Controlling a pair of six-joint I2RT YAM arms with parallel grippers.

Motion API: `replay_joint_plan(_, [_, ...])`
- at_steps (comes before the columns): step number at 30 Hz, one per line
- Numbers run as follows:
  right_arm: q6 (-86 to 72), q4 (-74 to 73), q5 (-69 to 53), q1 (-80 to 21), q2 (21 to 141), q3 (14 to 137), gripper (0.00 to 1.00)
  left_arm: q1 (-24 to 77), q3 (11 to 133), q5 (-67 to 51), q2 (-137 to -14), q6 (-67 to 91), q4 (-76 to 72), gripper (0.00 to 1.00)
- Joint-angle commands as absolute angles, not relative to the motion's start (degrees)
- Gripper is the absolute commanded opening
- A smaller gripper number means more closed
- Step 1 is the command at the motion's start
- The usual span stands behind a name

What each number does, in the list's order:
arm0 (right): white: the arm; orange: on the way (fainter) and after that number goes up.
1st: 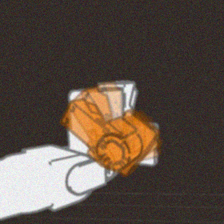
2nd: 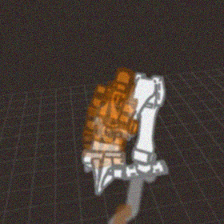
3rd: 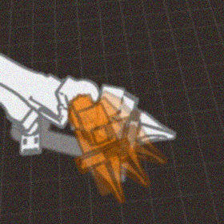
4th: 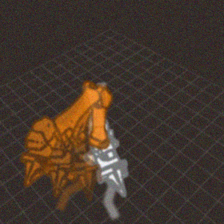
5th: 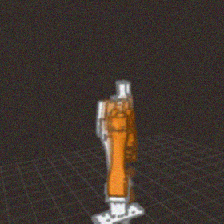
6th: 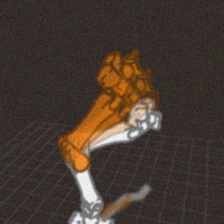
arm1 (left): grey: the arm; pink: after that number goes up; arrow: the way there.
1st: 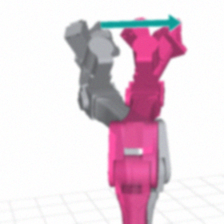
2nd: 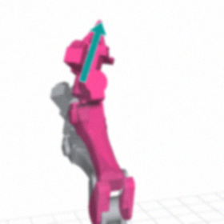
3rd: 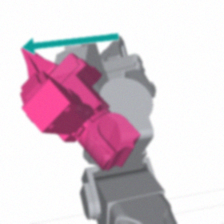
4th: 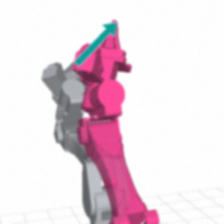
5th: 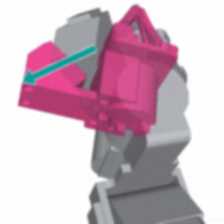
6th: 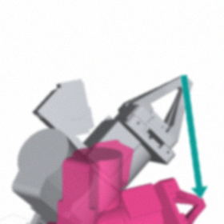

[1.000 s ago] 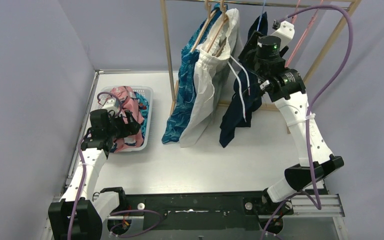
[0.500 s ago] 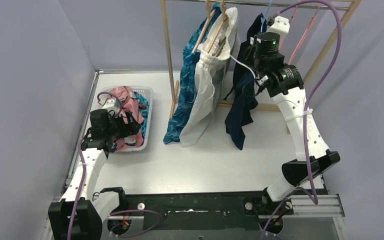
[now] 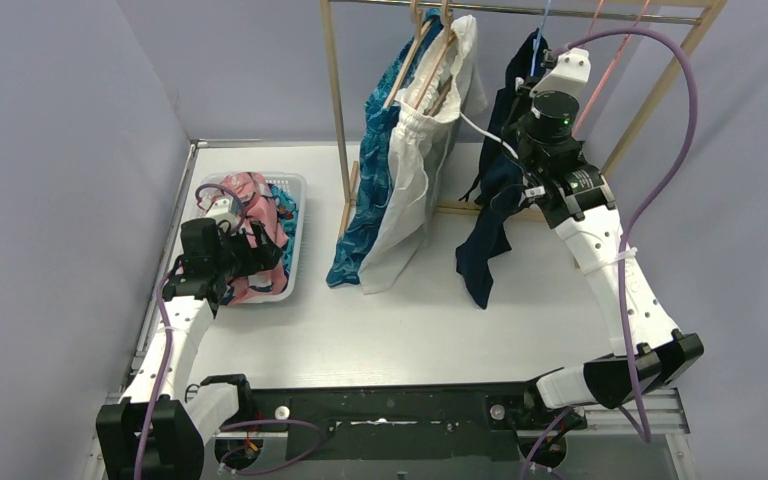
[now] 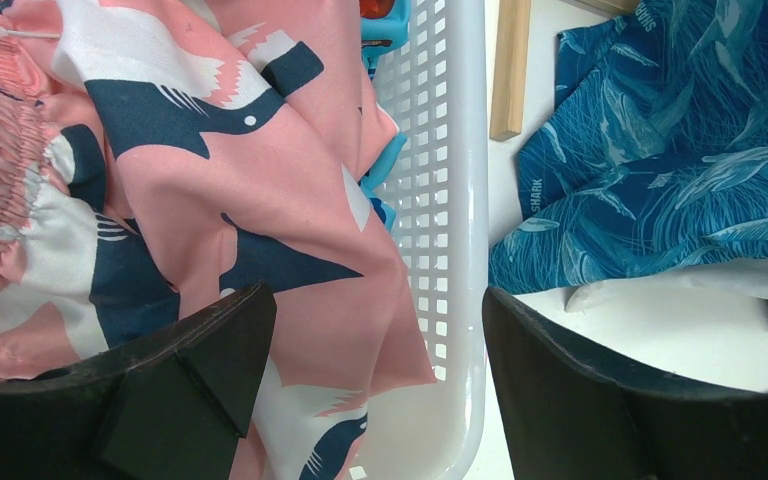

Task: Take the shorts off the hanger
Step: Pick up the hanger from the clothes rod.

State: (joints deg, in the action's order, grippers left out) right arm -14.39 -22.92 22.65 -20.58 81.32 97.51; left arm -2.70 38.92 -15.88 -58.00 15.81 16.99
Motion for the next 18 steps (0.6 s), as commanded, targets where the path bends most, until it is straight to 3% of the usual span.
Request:
replay_joint_plan(1, [-9.99,-9.19,21.99,-20.31,76.75,95.91,0.00,-2.46,40.03,-16.79,-57.79,14.94,15.72,0.76])
replay_joint_plan(18, [-5.30,-2.20,18.65,-19.91,76.16,95.65,0.00,-2.46,40.28,-17.00,-58.98,14.94,15.82,0.76])
